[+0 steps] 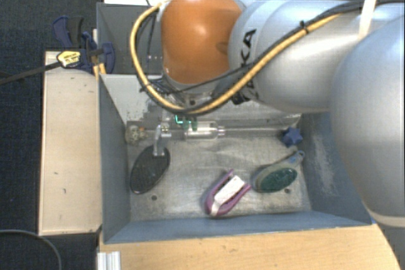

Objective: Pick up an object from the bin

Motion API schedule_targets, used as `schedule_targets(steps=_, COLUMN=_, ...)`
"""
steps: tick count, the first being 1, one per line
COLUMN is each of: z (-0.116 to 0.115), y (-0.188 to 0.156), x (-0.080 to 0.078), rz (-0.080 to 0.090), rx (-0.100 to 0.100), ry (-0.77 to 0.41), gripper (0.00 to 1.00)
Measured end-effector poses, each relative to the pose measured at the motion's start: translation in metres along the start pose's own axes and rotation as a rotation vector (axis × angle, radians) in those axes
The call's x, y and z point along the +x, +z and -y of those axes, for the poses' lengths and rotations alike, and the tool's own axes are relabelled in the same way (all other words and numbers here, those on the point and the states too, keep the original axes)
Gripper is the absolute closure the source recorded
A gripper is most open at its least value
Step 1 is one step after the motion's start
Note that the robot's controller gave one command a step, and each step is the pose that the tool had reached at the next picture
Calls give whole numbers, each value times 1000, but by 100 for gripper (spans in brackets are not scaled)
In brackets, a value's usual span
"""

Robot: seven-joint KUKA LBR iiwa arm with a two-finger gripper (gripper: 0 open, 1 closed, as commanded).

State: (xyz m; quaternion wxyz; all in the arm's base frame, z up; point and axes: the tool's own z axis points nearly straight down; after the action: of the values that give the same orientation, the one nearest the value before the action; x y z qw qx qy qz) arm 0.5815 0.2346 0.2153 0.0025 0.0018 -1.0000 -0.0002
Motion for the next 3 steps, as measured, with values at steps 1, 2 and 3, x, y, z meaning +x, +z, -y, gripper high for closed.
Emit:
schedule_targets(steps=1, z=22, y=111, x=37, rz=-2, rx=2, ry=16, gripper=0)
schedule_targets(steps=2, z=-9, y=142, x=34, rz=4, rx=1, ry=-281, gripper=0)
schedule_targets(steps=3, z=-8, y=140, x=33, rz=5, rx=2, ry=-274, gripper=100)
